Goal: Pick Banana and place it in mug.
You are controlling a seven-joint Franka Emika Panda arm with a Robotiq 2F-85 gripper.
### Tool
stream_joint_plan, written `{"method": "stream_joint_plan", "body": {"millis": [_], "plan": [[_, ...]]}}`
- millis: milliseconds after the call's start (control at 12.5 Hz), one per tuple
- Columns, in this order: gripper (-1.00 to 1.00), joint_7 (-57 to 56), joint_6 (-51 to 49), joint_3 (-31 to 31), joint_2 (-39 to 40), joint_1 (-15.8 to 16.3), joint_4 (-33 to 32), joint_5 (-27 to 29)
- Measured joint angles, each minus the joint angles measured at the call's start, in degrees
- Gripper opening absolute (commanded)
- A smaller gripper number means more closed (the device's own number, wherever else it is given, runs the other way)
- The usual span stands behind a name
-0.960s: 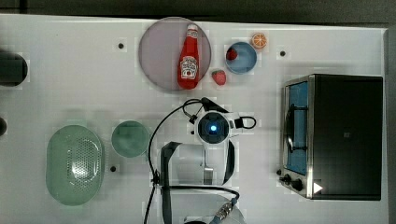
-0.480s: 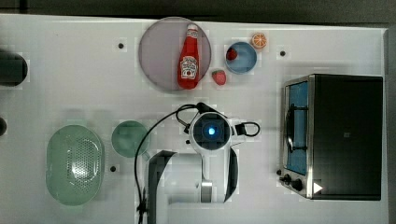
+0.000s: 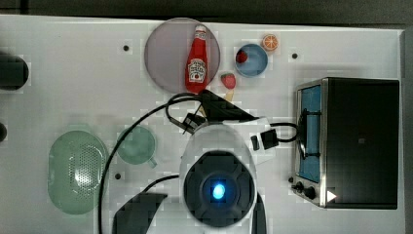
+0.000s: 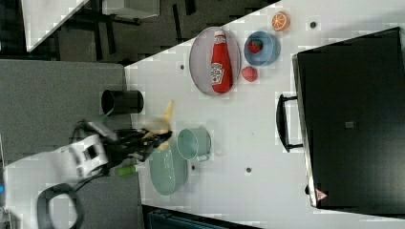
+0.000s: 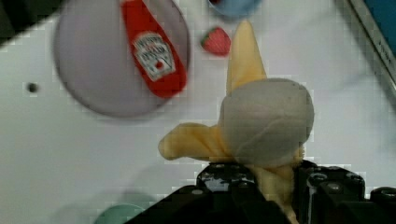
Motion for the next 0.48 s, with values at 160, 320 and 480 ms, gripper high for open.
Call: {"method": "stream_joint_plan", "body": {"millis": [160,320,480], "plan": [[-0.43,3.54,-0.70,3.50,-2.04,-0.55,0.11,2.54],[-0.43,10.08,-2.29,8.59,-2.00,0.43,-0.45,2.22],[-0.43,16.85,-2.69,14.78,1.41,1.51,-0.78,2.62]]}}
